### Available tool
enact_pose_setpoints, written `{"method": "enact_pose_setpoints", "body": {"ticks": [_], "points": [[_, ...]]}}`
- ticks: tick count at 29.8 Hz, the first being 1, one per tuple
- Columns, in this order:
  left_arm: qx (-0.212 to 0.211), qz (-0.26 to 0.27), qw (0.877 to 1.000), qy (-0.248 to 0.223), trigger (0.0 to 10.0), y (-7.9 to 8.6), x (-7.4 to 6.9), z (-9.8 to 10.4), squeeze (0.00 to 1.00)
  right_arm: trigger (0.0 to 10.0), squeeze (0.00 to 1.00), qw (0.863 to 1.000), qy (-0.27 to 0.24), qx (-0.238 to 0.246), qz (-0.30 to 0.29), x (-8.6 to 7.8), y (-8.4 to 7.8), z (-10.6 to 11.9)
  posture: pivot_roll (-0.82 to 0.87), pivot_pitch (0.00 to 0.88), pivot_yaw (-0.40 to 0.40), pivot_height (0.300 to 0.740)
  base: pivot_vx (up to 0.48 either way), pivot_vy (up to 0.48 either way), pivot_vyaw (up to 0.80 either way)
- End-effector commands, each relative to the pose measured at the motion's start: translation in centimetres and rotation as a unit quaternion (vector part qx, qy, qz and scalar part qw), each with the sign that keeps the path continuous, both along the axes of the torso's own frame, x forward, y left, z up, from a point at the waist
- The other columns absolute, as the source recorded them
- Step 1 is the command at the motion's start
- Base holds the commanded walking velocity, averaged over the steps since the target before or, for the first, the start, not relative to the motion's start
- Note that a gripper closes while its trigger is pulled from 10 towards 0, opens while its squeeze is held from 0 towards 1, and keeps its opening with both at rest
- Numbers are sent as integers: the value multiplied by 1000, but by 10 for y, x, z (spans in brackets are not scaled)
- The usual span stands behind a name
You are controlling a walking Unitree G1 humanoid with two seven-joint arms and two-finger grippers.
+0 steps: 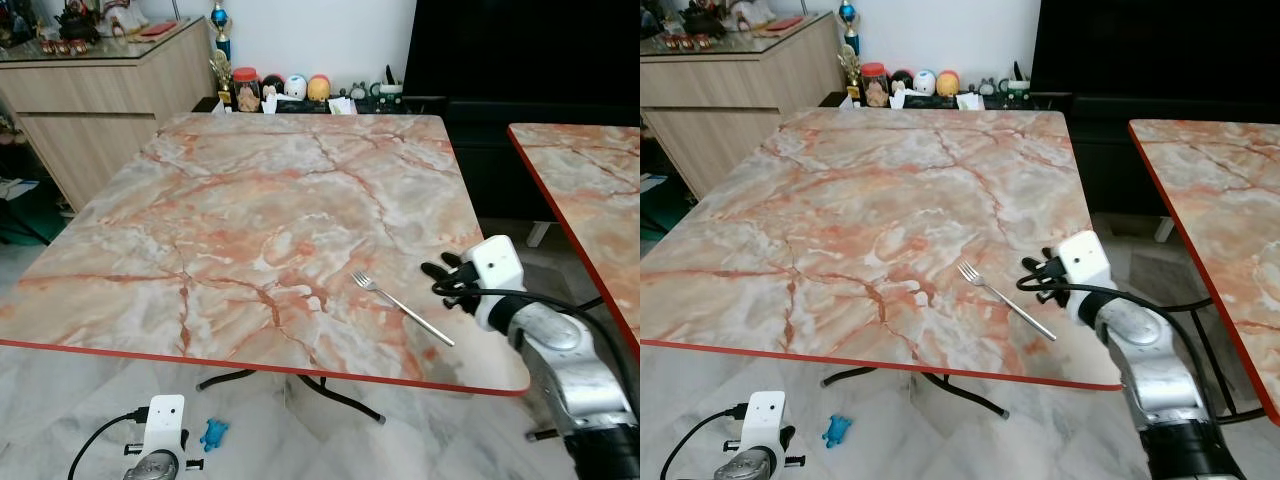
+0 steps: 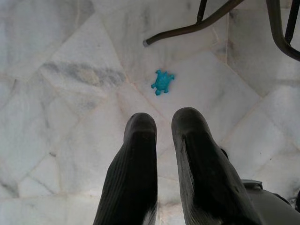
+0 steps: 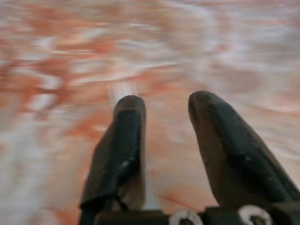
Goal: Setting the table
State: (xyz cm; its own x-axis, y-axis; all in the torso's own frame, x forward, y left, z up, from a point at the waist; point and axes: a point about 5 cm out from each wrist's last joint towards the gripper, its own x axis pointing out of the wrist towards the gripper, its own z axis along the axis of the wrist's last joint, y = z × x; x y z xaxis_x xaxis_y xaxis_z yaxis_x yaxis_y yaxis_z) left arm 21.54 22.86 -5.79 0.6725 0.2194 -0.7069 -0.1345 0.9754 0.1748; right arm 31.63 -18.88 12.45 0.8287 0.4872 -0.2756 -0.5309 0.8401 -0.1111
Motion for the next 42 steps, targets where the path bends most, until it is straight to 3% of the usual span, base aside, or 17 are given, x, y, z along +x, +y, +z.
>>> {"method": "enact_pose_setpoints", "body": {"ticks": [1,9,10,11,12,17,18,19,20,22,23,24,25,26,27,42], "points": [[2,5,1000,4,10000,3,0,1,0,10000,1000,999,6,25,39,7,15,1,33,0,47,740,0,0,0],[0,7,1000,3,10000,3,1,1,0,10000,1000,999,29,27,22,31,22,-1,39,0,43,740,0,0,0],[0,7,1000,3,10000,3,1,1,0,10000,627,999,33,25,22,32,21,-2,39,0,43,740,0,0,0],[-1,6,1000,3,10000,3,1,1,0,10000,125,999,37,17,28,34,21,-4,40,0,40,740,0,0,0],[-1,6,1000,3,10000,3,1,1,0,10000,0,999,40,7,31,35,21,-5,40,0,40,740,0,0,0],[-1,6,1000,2,10000,3,2,1,0,10000,0,997,53,-22,43,39,25,-10,44,0,39,740,0,0,0],[-1,7,1000,2,10000,3,2,1,0,10000,408,997,54,-28,43,40,25,-11,47,0,39,740,0,0,0],[-1,7,1000,2,10000,3,2,1,0,10000,592,997,54,-30,42,41,26,-12,47,0,38,740,0,0,0],[-1,8,1000,2,10000,3,2,1,0,10000,1000,997,56,-29,41,42,26,-13,48,0,38,740,0,0,0],[-1,8,1000,1,10000,3,2,1,0,10000,1000,997,54,-39,36,44,24,-14,48,0,38,740,0,0,0],[-1,8,1000,1,10000,3,2,1,0,10000,608,997,57,-38,34,44,24,-14,47,0,38,740,0,0,0],[-1,7,1000,1,10000,3,2,1,0,10000,608,997,60,-36,34,44,24,-15,47,0,38,740,0,0,0],[-1,7,1000,1,10000,3,2,1,0,10000,278,997,60,-42,37,44,23,-16,45,0,38,740,0,0,0],[-1,7,1000,1,10000,3,2,1,0,10000,278,997,60,-42,37,44,23,-16,45,0,38,740,0,0,0],[-1,7,1000,1,10000,3,2,1,0,10000,0,996,62,-52,39,44,22,-17,45,0,38,740,0,0,0],[-3,6,1000,1,10000,1,3,2,0,10000,0,995,72,-58,31,40,11,-25,43,0,34,740,0,0,0]]}}
